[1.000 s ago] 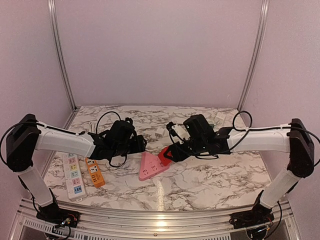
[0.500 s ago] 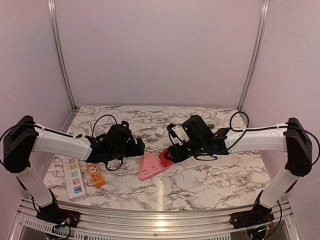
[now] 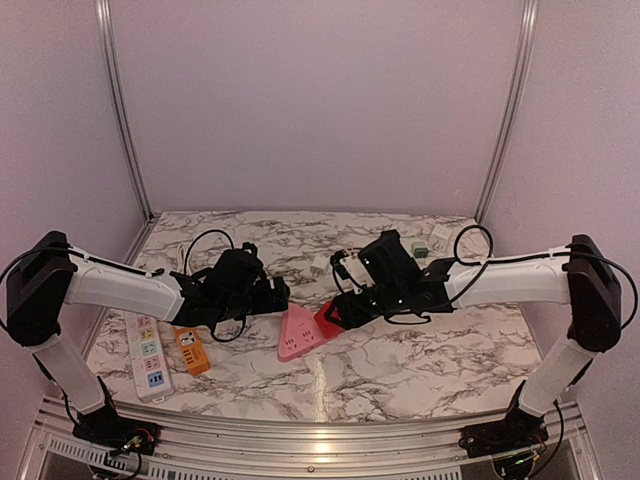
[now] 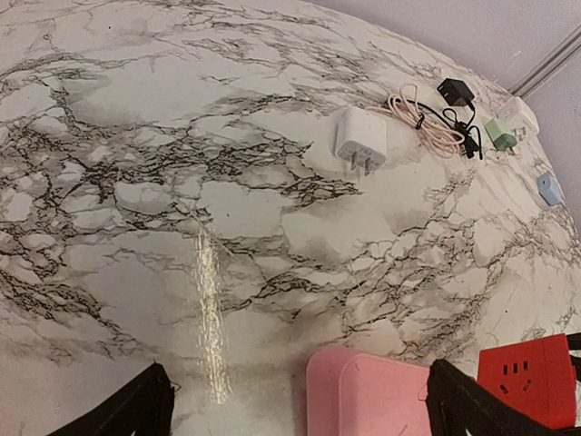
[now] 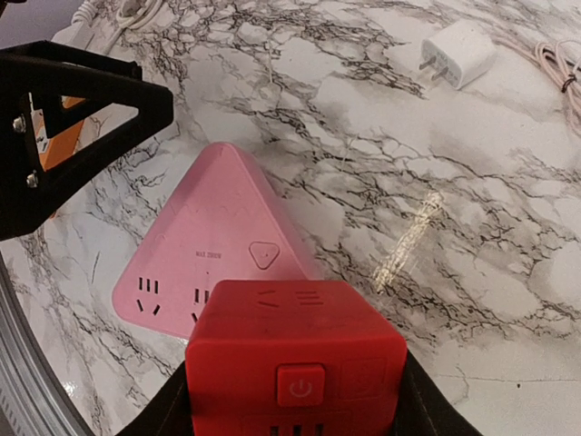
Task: Insert the plug
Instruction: Insert the plug into the socket slot.
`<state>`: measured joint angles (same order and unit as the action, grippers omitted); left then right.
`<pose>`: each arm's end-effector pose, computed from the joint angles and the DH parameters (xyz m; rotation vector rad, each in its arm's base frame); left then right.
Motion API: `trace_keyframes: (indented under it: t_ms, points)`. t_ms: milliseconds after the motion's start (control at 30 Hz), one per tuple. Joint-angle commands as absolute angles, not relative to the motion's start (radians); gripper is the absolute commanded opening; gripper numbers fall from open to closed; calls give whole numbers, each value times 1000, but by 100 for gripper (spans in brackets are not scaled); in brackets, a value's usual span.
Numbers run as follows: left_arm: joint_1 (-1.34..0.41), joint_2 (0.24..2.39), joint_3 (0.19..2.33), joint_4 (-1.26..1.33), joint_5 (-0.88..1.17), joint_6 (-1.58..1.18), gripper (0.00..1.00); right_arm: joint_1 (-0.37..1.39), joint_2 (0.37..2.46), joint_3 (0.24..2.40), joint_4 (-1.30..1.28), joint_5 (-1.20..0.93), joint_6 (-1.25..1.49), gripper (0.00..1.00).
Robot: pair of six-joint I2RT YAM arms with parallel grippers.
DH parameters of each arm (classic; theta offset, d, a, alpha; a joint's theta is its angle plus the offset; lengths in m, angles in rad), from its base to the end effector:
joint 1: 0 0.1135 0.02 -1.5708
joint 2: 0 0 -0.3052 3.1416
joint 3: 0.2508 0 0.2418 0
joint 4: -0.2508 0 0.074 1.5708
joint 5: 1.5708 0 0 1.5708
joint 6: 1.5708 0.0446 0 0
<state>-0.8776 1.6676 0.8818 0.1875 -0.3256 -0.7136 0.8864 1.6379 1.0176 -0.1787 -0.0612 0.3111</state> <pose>0.2369 -0.2629 0.2285 -0.0101 2.1898 -0.5729 0.2183 0.2718 0.2458 -0.7286 2.3546 0.6266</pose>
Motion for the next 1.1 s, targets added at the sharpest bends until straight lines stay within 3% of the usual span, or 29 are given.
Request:
trace_keyframes:
  t_ms: [0,1067]
  points:
    - [-875,1639,869,190,-347,-708,99,895,1655,1066,-154,-35,324,9]
    - [-875,1665,873,192,-344,-714,99,924,1694,1116,-220,50,303,8]
